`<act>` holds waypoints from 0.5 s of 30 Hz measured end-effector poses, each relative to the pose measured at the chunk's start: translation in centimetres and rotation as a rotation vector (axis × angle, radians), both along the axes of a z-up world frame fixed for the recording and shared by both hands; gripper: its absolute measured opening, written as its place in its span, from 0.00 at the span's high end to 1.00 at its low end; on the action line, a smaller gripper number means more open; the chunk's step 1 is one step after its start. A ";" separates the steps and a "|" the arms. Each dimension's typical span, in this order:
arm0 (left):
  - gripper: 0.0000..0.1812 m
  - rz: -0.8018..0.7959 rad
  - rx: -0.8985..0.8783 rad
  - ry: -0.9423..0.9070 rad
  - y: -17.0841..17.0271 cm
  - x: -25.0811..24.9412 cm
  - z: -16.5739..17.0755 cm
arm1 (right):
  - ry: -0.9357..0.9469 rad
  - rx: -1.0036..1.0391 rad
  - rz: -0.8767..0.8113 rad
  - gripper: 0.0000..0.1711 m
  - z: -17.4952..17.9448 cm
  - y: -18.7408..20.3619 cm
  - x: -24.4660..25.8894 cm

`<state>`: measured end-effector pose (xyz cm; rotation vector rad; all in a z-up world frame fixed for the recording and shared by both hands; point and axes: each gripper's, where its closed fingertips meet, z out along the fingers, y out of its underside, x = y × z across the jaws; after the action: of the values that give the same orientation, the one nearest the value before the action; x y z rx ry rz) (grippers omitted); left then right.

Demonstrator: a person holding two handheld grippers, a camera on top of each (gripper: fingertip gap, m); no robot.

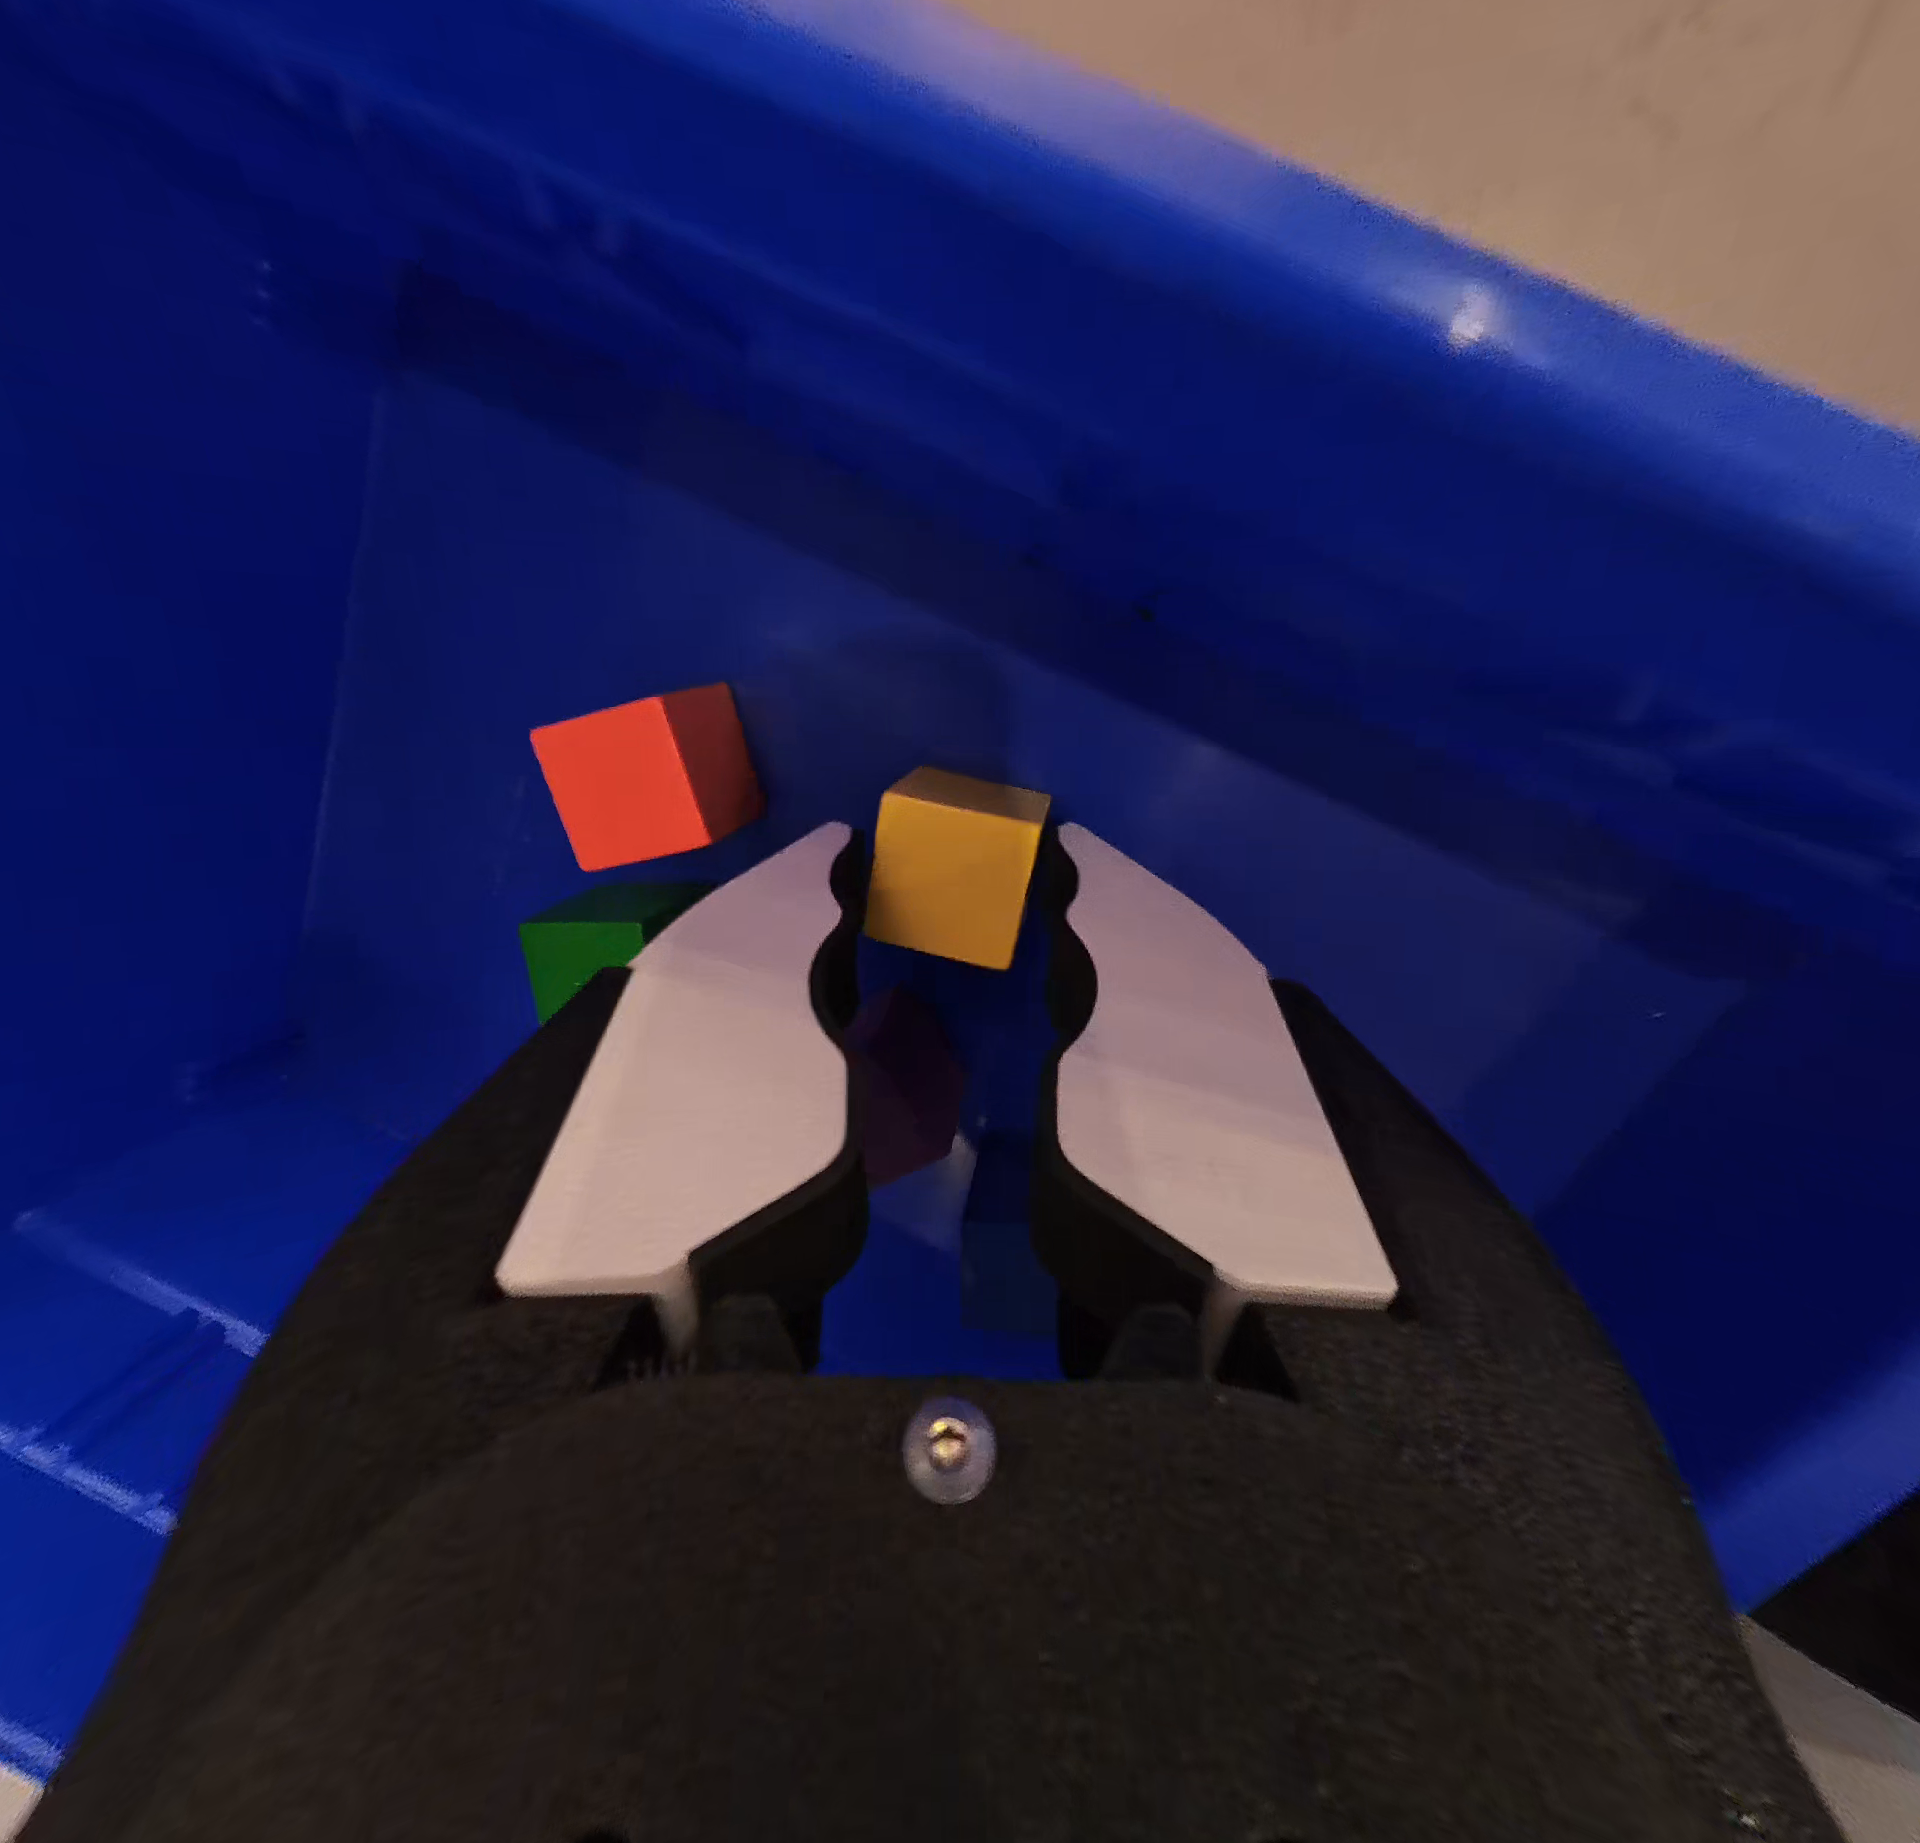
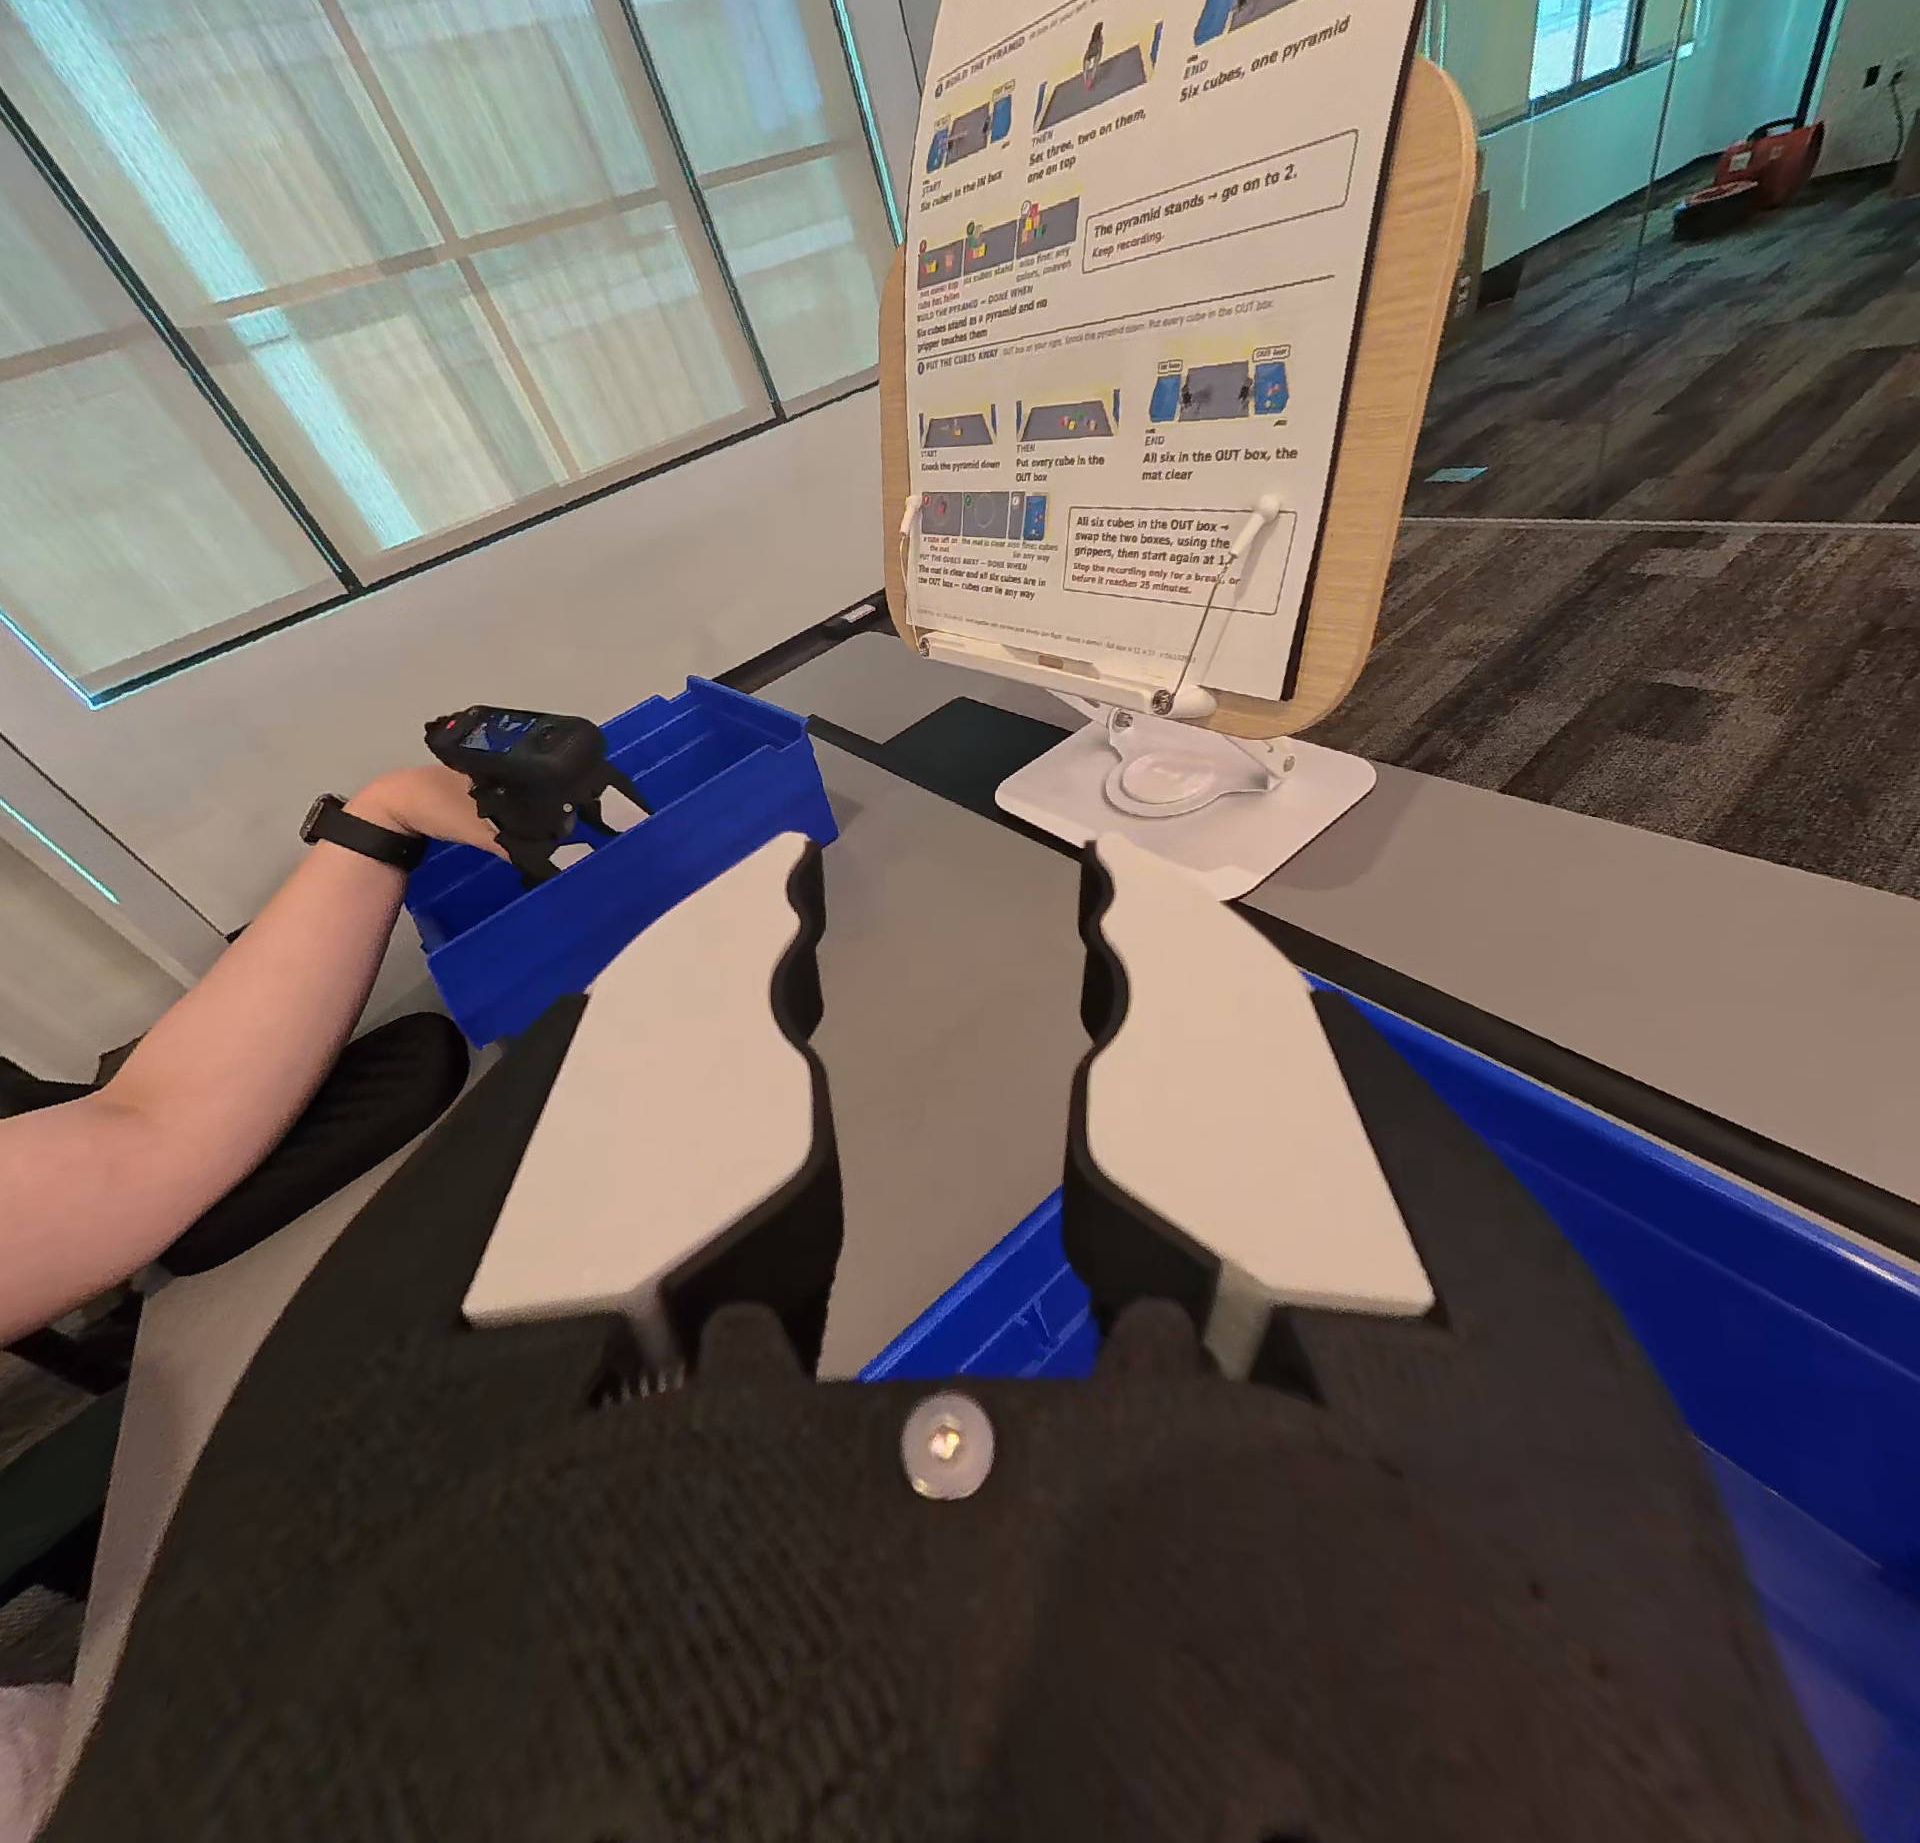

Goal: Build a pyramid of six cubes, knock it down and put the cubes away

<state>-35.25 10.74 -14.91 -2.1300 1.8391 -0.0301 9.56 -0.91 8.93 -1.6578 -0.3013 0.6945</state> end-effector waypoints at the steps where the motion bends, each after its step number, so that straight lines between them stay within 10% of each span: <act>1: 0.83 0.000 -0.009 -0.004 -0.1 0.0 0.0 | 0.001 -0.003 -0.002 0.72 -0.1 0.0 0.1; 9: 0.84 0.101 0.076 0.020 1.0 -1.2 2.6 | -0.002 -0.020 -0.002 0.72 -0.5 0.1 0.2; 15: 0.84 0.276 0.421 -0.142 2.9 -2.0 12.4 | 0.002 -0.003 -0.015 0.73 0.3 -0.5 0.6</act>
<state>-37.28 13.64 -2.53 -1.9971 1.3197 0.2419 10.21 -1.41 9.26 -1.6603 -0.2860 0.6860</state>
